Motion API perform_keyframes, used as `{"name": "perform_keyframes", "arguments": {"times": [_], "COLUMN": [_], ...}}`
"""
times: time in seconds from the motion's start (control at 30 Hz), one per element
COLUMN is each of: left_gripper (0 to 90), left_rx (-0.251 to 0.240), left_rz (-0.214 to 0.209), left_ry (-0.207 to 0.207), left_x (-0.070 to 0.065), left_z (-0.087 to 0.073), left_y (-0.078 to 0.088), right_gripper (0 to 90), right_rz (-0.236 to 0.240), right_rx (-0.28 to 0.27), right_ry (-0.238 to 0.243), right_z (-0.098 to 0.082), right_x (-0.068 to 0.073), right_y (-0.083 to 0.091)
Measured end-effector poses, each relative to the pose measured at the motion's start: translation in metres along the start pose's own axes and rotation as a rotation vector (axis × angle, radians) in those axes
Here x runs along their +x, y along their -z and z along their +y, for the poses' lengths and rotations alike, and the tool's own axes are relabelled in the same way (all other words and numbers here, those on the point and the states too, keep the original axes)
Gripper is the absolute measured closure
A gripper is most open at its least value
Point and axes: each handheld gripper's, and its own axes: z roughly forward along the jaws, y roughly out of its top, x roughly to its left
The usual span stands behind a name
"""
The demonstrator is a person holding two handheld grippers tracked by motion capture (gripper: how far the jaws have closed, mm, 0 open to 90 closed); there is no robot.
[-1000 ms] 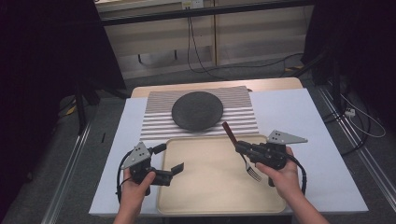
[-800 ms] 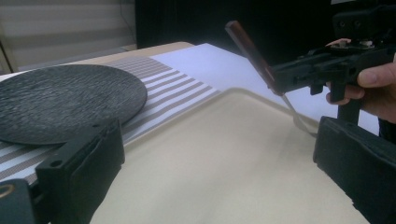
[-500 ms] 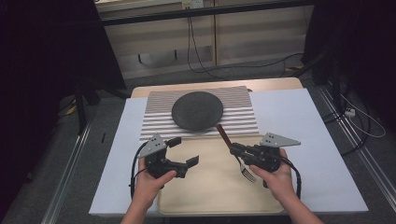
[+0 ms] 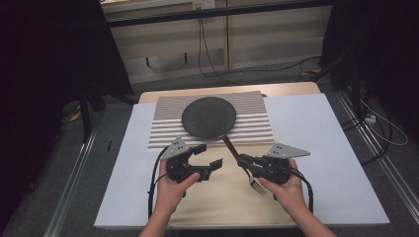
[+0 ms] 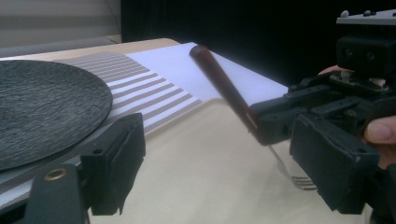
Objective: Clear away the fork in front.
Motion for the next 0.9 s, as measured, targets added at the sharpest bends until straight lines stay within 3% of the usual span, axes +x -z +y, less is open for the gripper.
{"name": "perform_keyframes", "arguments": {"times": [0.3,0.5,0.67,0.8,0.83,0.9], "left_gripper": [39.2,46.2,52.4,64.4,74.0,79.0], "left_rx": [-0.019,-0.035,-0.067,-0.094,-0.114,-0.127], "left_rz": [-0.014,-0.006,-0.026,-0.06,-0.089,-0.13], "left_ry": [0.063,0.108,0.131,0.172,0.19,0.207], "left_x": [-0.005,-0.008,-0.009,-0.011,-0.011,-0.012], "left_z": [0.003,0.002,0.002,0.003,0.003,0.005], "left_y": [-0.017,-0.027,-0.031,-0.032,-0.032,-0.031], "right_gripper": [78.3,78.3,78.3,78.2,78.2,82.6], "right_rz": [0.009,0.024,0.028,0.028,0.038,0.035], "right_rx": [-0.002,-0.011,-0.015,-0.028,-0.041,-0.052], "right_ry": [0.009,0.013,0.021,0.027,0.028,0.036], "right_z": [0.0,0.003,0.003,0.005,0.007,0.009], "right_x": [0.003,0.005,0.007,0.009,0.01,0.013], "right_y": [-0.002,-0.002,-0.002,-0.001,0.0,0.0]}}
